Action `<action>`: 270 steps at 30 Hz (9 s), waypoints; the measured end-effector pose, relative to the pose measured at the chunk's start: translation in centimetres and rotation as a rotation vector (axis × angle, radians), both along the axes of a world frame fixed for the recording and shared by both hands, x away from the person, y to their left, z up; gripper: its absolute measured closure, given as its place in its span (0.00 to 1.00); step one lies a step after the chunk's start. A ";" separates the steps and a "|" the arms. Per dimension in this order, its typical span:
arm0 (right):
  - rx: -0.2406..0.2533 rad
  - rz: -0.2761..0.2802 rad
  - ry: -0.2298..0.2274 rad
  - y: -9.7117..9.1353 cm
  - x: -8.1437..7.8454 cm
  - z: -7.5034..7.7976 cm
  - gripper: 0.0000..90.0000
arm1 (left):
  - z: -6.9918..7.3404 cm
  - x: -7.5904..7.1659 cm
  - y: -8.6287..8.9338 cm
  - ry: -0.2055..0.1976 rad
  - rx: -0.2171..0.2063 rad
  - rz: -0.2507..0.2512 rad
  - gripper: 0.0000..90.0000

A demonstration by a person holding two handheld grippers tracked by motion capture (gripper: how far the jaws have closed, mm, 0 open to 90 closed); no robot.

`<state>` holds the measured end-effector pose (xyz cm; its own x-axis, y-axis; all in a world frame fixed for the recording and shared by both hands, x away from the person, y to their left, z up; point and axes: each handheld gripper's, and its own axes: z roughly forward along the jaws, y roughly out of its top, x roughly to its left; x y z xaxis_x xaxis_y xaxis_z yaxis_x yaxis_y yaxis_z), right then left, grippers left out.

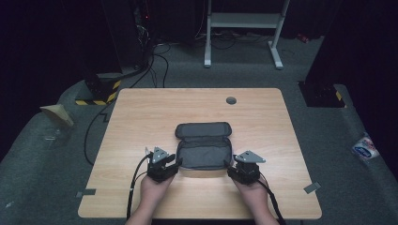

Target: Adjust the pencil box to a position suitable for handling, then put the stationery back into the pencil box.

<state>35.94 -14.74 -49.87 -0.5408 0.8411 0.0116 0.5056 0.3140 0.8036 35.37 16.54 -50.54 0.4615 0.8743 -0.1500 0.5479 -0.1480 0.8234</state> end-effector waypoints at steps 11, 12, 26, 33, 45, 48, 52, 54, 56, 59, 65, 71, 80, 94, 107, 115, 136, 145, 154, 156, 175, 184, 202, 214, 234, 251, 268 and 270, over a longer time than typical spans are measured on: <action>0.001 0.006 0.010 0.5 0.2 0.2 0.55 | 0.3 0.0 -0.3 -0.024 -0.004 -0.007 0.61; -0.003 0.007 0.006 0.6 0.2 0.2 0.54 | 0.3 0.0 -0.2 -0.027 -0.002 -0.009 0.60; 0.013 0.019 -0.020 0.6 0.4 1.5 0.45 | 1.3 -0.7 1.7 -0.062 -0.027 0.027 0.54; 0.046 -0.008 -0.027 -1.1 0.5 2.2 0.43 | 1.4 -1.3 4.6 -0.070 -0.052 0.103 0.52; -0.018 -0.067 -0.054 -5.9 0.2 1.1 0.41 | 1.1 -3.2 11.1 -0.052 -0.050 0.260 0.52; -0.032 -0.087 -0.028 -7.4 0.0 0.3 0.41 | 0.5 -3.9 12.3 -0.040 -0.045 0.289 0.52; -0.046 -0.097 0.021 -8.8 -0.5 -0.9 0.41 | -0.2 -5.1 13.1 -0.014 -0.034 0.316 0.49; -0.057 -0.096 0.025 -9.3 -0.6 -1.2 0.43 | -0.3 -5.4 13.2 -0.005 -0.031 0.326 0.49; -0.068 -0.099 0.034 -9.7 -0.7 -1.4 0.46 | -0.2 -5.5 13.1 0.010 -0.012 0.329 0.50; -0.066 -0.107 0.049 -10.3 -0.9 -1.6 0.47 | -0.2 -5.4 12.6 0.023 0.023 0.314 0.46; -0.076 -0.131 0.088 -10.8 -1.3 -2.0 0.46 | -0.2 -4.8 11.5 0.058 0.082 0.270 0.43; -0.080 -0.147 0.097 -10.8 -1.1 -2.3 0.43 | -0.5 -4.2 10.4 0.067 0.108 0.243 0.38; -0.078 -0.160 0.086 -10.7 -1.2 -2.4 0.41 | -0.6 -3.2 9.1 0.093 0.116 0.244 0.39; -0.077 -0.174 0.089 -10.6 -1.4 -2.4 0.41 | -1.2 -1.8 7.4 0.111 0.148 0.258 0.50; -0.074 -0.180 0.093 -10.6 -1.5 -2.4 0.41 | -1.6 -1.3 7.3 0.109 0.182 0.245 0.77; -0.076 -0.180 0.091 -10.6 -1.5 -2.4 0.41 | -1.6 -1.6 7.4 0.084 0.207 0.217 0.79; -0.076 -0.179 0.091 -10.6 -1.5 -2.4 0.41 | -2.2 -1.7 7.5 0.033 0.215 0.194 0.77; -0.076 -0.179 0.091 -10.6 -1.5 -2.4 0.41 | -2.1 -1.6 7.8 0.048 0.196 0.176 0.86; -0.077 -0.179 0.091 -10.6 -1.5 -2.4 0.41 | -1.8 -1.7 8.0 0.050 0.183 0.170 0.88; -0.077 -0.179 0.091 -10.6 -1.5 -2.4 0.41 | -1.7 -1.8 8.0 0.045 0.185 0.161 0.88; -0.077 -0.179 0.090 -10.6 -1.5 -2.4 0.41 | -0.8 -2.4 7.6 -0.022 0.123 0.107 0.88; -0.076 -0.180 0.091 -10.6 -1.5 -2.4 0.42 | -0.3 -2.7 7.2 -0.032 0.096 0.076 0.88; -0.076 -0.161 0.090 -10.6 -1.5 -2.4 0.41 | 2.6 -2.9 5.6 -0.093 0.059 0.007 0.88; -0.075 -0.158 0.092 -10.6 -1.5 -2.4 0.41 | 4.9 -1.9 3.6 -0.110 0.073 -0.059 0.88; -0.075 -0.156 0.092 -10.5 -1.5 -2.4 0.41 | 6.4 0.3 0.5 -0.114 0.071 -0.153 0.88; -0.076 -0.156 0.090 -10.5 -1.5 -2.4 0.41 | 6.8 2.4 -2.2 -0.098 0.064 -0.244 0.88; -0.075 -0.156 0.091 -10.6 -1.5 -2.4 0.41 | 6.2 4.5 -6.0 -0.051 0.056 -0.367 0.88; -0.075 -0.156 0.092 -10.6 -1.5 -2.4 0.41 | 5.9 4.6 -6.6 -0.042 0.067 -0.380 0.88</action>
<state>34.45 -25.29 -52.28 -0.4033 0.9150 -0.0111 0.6228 0.2834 0.7293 39.99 9.97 -44.61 0.7592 0.6468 -0.0722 0.4092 -0.3881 0.8258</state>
